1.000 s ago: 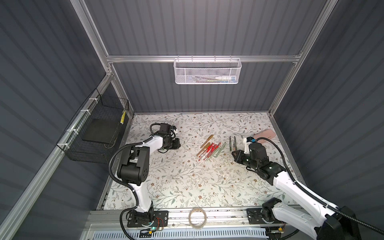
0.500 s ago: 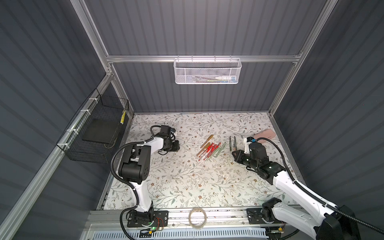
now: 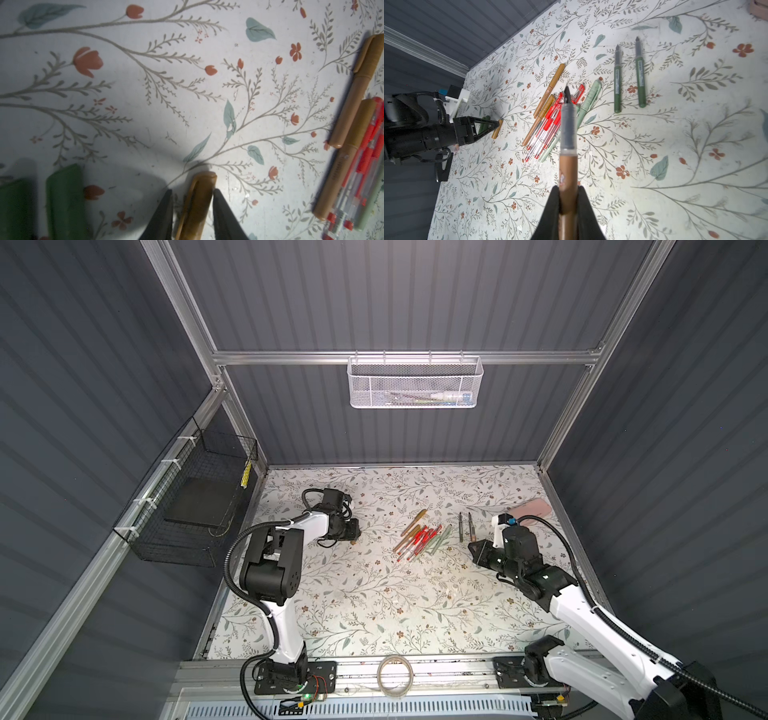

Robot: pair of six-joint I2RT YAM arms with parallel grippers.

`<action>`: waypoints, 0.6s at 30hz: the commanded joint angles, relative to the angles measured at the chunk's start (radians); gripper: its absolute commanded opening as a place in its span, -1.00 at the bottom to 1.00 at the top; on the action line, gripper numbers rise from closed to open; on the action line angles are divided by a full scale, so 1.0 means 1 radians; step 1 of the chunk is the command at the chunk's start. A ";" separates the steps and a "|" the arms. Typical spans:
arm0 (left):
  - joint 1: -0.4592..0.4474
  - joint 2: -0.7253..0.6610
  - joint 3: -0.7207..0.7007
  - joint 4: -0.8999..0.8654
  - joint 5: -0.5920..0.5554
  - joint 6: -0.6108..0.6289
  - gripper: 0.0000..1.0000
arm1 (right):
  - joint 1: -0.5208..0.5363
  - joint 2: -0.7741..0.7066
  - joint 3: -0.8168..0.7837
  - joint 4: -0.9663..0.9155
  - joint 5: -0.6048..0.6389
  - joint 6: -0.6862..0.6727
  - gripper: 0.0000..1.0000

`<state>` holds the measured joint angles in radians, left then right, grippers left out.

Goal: Remove pen caps from pens
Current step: Place the pen cap at the center of the table.

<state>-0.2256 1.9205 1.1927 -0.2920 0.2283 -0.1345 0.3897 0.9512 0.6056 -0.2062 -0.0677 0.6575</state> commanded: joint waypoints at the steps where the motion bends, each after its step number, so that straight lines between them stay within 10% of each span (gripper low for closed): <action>1: 0.006 -0.025 -0.025 -0.033 0.014 -0.017 -0.33 | -0.037 -0.006 0.055 -0.079 0.033 -0.051 -1.00; 18: 0.087 -0.333 -0.155 0.068 0.067 0.030 0.54 | -0.316 0.449 0.307 -0.124 -0.071 -0.298 -1.00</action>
<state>-0.1825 1.6104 1.0618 -0.2398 0.2630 -0.1135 0.0952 1.3411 0.8631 -0.3241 -0.1123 0.4259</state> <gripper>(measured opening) 0.753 0.129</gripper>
